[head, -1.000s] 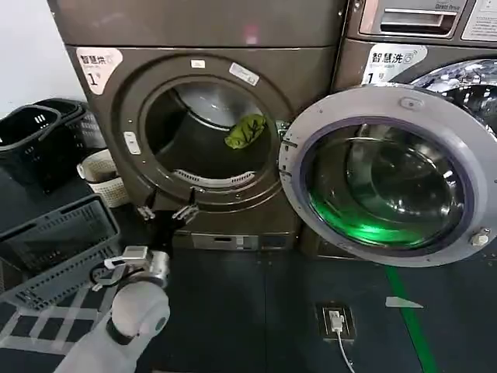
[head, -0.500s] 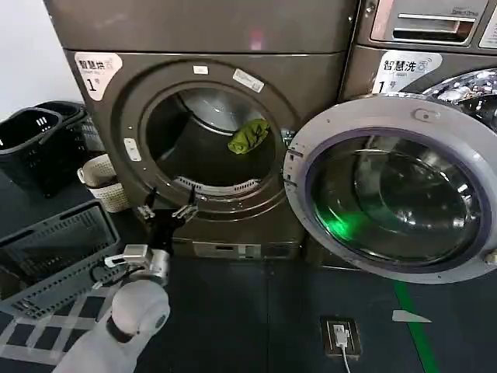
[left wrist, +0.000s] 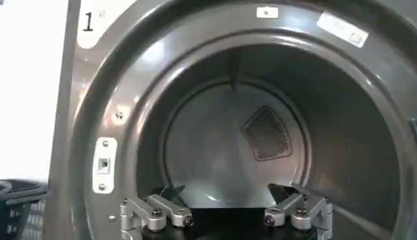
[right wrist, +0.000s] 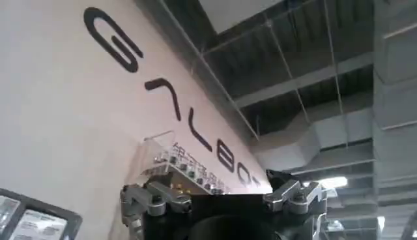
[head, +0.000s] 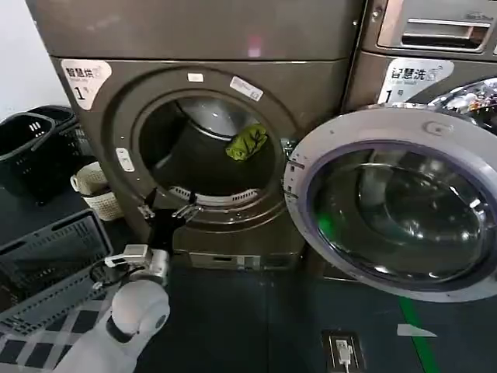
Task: Grasp the clothes from the dryer.
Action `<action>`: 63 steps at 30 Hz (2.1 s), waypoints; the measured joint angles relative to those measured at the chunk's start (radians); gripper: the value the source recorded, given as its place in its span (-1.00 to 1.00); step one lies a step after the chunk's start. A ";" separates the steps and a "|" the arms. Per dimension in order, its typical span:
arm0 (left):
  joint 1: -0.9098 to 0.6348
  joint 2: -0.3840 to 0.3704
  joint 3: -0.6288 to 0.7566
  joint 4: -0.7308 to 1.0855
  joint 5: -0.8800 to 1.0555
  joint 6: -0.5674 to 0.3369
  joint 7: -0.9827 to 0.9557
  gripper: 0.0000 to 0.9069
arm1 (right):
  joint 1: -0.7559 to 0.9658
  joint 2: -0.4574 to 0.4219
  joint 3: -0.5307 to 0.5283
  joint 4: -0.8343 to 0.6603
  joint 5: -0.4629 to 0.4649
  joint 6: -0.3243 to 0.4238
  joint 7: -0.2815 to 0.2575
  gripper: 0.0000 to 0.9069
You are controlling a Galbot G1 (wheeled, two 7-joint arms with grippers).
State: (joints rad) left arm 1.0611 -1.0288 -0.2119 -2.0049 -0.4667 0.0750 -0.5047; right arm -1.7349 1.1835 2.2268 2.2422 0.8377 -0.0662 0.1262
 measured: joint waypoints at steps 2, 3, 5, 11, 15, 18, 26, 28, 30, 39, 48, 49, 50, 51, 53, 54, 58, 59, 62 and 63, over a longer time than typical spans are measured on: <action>0.000 0.000 0.000 0.000 0.000 0.000 0.000 1.00 | 0.001 0.002 -0.002 0.001 0.000 0.000 0.000 1.00; 0.001 0.000 0.000 0.000 0.000 0.000 0.000 1.00 | 0.001 0.003 -0.004 0.001 0.000 0.000 -0.001 1.00; 0.002 0.000 0.000 0.000 0.000 0.000 0.000 1.00 | 0.002 0.005 -0.007 0.003 0.000 0.000 -0.001 1.00; -0.003 -0.002 0.003 0.002 0.001 0.000 0.000 1.00 | 0.003 0.011 -0.016 0.009 0.000 -0.001 -0.005 1.00; -0.005 -0.003 0.006 0.003 0.001 0.000 0.000 1.00 | 0.003 0.011 -0.016 0.007 0.000 -0.001 -0.005 1.00; -0.005 -0.002 0.006 0.004 0.001 0.000 0.001 1.00 | 0.004 0.009 -0.016 0.007 -0.001 -0.001 -0.005 1.00; -0.007 -0.001 0.007 0.006 0.001 0.000 0.001 1.00 | 0.003 0.004 -0.010 0.001 -0.001 -0.001 -0.007 1.00; -0.008 -0.002 0.008 0.006 0.001 0.000 0.001 1.00 | 0.002 0.004 -0.009 0.001 -0.001 -0.001 -0.007 1.00; -0.008 -0.002 0.009 0.006 0.001 0.000 0.001 1.00 | 0.002 0.003 -0.009 0.001 -0.001 -0.001 -0.007 1.00; -0.005 -0.004 0.007 0.007 0.002 0.000 0.001 1.00 | 0.004 0.003 -0.010 0.000 -0.001 0.000 -0.011 1.00; -0.008 -0.007 0.009 0.011 0.003 0.000 0.002 1.00 | 0.005 0.004 -0.010 -0.004 0.000 0.000 -0.012 1.00; -0.008 -0.007 0.009 0.011 0.004 0.001 0.001 1.00 | 0.005 0.003 -0.010 -0.004 0.000 0.001 -0.012 1.00; -0.008 -0.007 0.009 0.011 0.003 0.001 0.001 1.00 | 0.005 0.003 -0.009 -0.004 0.000 0.001 -0.012 1.00; -0.008 -0.007 0.009 0.012 0.003 0.001 0.002 1.00 | 0.004 0.003 -0.009 -0.004 0.001 0.001 -0.012 1.00; -0.008 -0.007 0.009 0.013 0.004 0.001 0.002 1.00 | 0.004 0.002 -0.008 -0.004 0.002 0.002 -0.014 1.00; -0.008 -0.007 0.009 0.013 0.004 0.001 0.002 1.00 | 0.004 0.002 -0.007 -0.003 0.003 0.002 -0.014 1.00; -0.009 -0.008 0.009 0.013 0.003 0.001 0.002 1.00 | 0.004 0.002 -0.007 -0.003 0.004 0.005 -0.014 1.00; -0.009 -0.008 0.009 0.013 0.003 0.001 0.002 1.00 | 0.004 0.002 -0.007 -0.003 0.004 0.006 -0.014 1.00; -0.009 -0.008 0.009 0.013 0.003 0.001 0.003 1.00 | 0.004 0.002 -0.007 -0.004 0.004 0.008 -0.015 1.00; -0.009 -0.008 0.009 0.013 0.003 0.001 0.003 1.00 | 0.004 0.002 -0.007 -0.004 0.004 0.008 -0.015 1.00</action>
State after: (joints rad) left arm 1.0523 -1.0365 -0.2030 -1.9915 -0.4633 0.0755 -0.5021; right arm -1.7311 1.1860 2.2198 2.2379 0.8416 -0.0581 0.1113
